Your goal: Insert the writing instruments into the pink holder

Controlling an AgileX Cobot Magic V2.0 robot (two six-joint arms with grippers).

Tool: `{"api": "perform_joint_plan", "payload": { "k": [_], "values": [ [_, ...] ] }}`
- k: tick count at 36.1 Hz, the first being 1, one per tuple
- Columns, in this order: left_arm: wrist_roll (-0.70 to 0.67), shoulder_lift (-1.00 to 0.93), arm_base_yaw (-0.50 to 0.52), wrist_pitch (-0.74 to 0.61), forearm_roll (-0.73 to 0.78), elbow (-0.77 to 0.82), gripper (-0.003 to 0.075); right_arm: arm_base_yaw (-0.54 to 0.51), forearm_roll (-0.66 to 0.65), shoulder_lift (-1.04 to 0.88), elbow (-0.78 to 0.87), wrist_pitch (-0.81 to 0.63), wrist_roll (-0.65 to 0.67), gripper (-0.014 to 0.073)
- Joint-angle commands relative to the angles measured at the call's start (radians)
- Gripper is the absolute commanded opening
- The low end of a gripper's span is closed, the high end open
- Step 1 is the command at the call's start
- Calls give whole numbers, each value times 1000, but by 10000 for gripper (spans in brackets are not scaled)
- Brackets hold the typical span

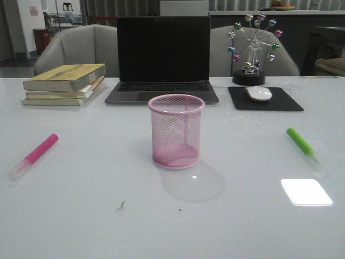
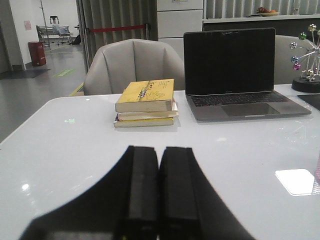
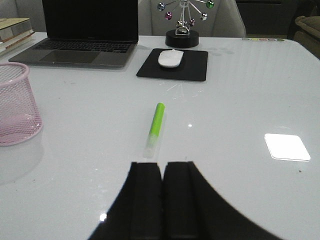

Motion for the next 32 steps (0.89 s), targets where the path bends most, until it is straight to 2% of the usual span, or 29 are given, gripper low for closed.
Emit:
{"api": "perform_joint_plan", "payload": {
  "k": [1,23,28,32],
  "values": [
    [-4,-21,-8,-87,-7,3,92,-2,3,-17,1,-81,-2,56],
    [-4,-21,-8,-93,-7,3,92,-2,2,-17,1,-95,-2,56],
    [-4,-21,-8,-176,-10,3,92,-2,2,-17,1,-139,-2,56],
    [-4,-21,-8,-331,-14,3,92,-2,12,-17,1,-196,-2,56]
  ]
}}
